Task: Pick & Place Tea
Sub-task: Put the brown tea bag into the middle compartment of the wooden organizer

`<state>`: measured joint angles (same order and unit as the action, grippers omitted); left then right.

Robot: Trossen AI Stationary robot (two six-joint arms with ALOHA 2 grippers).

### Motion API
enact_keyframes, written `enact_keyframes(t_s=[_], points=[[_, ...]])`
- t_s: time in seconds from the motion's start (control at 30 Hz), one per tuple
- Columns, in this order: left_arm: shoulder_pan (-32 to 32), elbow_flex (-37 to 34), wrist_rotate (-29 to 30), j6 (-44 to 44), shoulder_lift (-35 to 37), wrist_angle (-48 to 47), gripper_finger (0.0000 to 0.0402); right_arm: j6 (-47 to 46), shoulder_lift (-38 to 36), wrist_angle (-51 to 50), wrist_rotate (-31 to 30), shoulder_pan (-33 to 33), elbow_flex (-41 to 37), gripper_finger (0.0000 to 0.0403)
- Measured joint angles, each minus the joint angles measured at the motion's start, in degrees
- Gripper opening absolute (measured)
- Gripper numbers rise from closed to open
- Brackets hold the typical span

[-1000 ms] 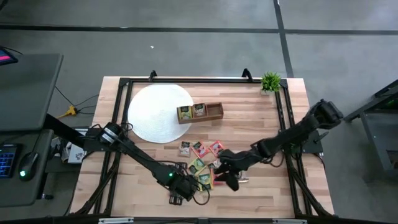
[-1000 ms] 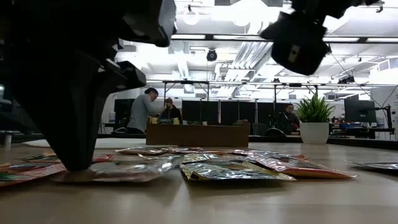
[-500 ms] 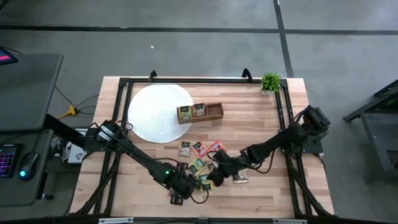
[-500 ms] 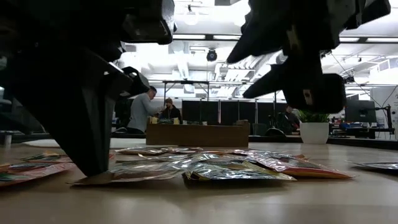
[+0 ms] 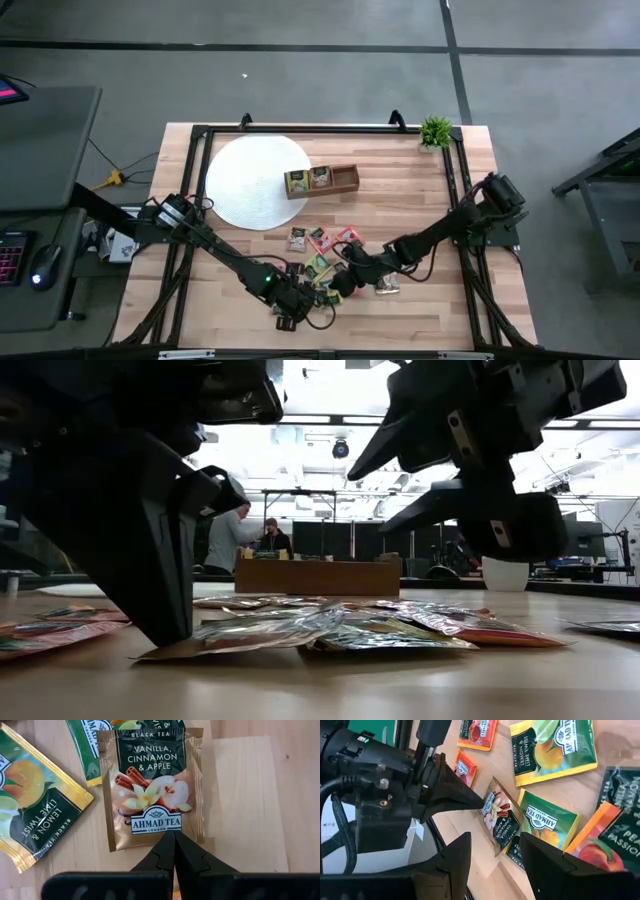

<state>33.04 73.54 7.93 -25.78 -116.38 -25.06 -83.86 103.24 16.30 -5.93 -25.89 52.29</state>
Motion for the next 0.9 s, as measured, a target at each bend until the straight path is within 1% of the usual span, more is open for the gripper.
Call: enact_keyframes(t_s=[0.13,0.33,0.6,0.9], points=[[-0.02,-0.07,0.53,-0.03,-0.05,0.98,0.0,-0.44,0.76,0.46,-0.58,-0.45,0.0,0.0165],[-0.59,-0.11,1.53,-0.07,-0.13,2.13,0.0,-3.18,4.07,1.88,-0.38,-1.69,0.0,0.0165],[-1.22,-0.17,2.1,-0.03,-0.15,4.34,0.0,-3.75,7.28,4.97,0.19,-1.52,0.12,0.0165],[-1.59,-0.17,3.14,-0.03,-0.17,5.86,0.0,-3.38,8.17,5.04,-0.82,-1.09,0.15,0.0165]])
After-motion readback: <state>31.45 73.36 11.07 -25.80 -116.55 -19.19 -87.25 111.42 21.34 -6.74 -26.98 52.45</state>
